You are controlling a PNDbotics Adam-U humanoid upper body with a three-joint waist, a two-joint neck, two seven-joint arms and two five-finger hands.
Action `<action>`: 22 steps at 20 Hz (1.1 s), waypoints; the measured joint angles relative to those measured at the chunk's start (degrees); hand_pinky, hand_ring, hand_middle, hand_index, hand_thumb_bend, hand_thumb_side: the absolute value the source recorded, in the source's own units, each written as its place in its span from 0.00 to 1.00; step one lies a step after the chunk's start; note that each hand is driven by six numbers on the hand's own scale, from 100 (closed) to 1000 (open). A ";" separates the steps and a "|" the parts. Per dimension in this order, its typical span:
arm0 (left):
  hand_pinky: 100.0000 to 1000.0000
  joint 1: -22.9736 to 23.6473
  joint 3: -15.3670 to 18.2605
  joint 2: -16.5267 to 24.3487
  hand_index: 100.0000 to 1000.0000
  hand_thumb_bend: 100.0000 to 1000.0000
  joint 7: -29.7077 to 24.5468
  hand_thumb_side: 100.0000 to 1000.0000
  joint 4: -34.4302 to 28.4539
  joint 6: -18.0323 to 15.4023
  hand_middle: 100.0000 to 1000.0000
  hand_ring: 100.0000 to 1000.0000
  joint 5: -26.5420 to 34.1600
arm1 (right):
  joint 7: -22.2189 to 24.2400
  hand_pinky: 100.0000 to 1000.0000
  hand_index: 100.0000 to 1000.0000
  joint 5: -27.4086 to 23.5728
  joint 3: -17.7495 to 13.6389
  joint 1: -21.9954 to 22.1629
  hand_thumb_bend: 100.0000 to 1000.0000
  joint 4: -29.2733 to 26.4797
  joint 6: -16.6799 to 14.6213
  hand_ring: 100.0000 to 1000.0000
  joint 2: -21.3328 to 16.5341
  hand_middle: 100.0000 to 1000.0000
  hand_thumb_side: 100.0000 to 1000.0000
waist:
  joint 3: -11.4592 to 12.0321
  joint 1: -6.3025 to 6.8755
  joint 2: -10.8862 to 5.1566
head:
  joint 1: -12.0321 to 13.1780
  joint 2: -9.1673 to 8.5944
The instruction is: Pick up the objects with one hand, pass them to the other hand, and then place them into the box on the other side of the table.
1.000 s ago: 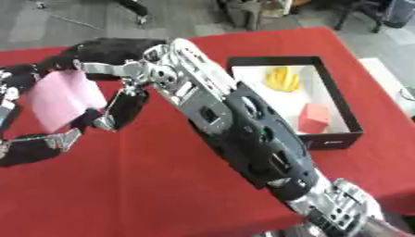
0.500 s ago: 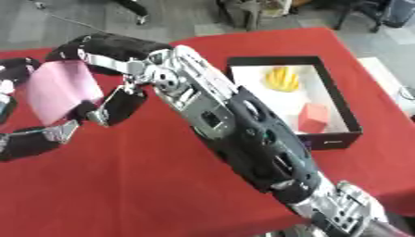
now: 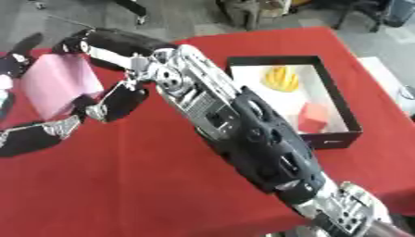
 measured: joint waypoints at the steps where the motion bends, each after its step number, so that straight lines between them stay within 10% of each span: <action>1: 0.67 0.00 -0.16 -0.01 1.00 0.64 -0.74 0.43 0.01 0.35 0.64 0.63 -0.45 | 0.18 0.81 0.52 -0.21 -0.16 -0.02 0.00 -0.01 -0.05 0.97 -0.01 0.44 0.03 | 0.00 0.00 0.00 | -0.04 0.00; 7: 0.76 0.02 -0.17 -0.01 1.00 0.88 -5.98 0.55 0.03 2.98 0.70 0.72 -4.29 | 0.52 0.82 0.52 -1.13 -0.62 0.02 0.00 -0.02 0.26 0.97 -0.42 0.44 0.02 | 0.00 0.00 0.00 | -0.14 0.00; 22: 0.67 5.42 5.93 3.45 0.84 0.45 1.16 0.54 -0.55 14.37 0.58 0.61 -1.20 | -7.08 0.84 0.58 -5.57 -13.76 5.96 0.00 -3.29 8.06 1.00 -9.68 0.47 0.02 | -0.62 -0.15 0.00 | 0.47 -0.04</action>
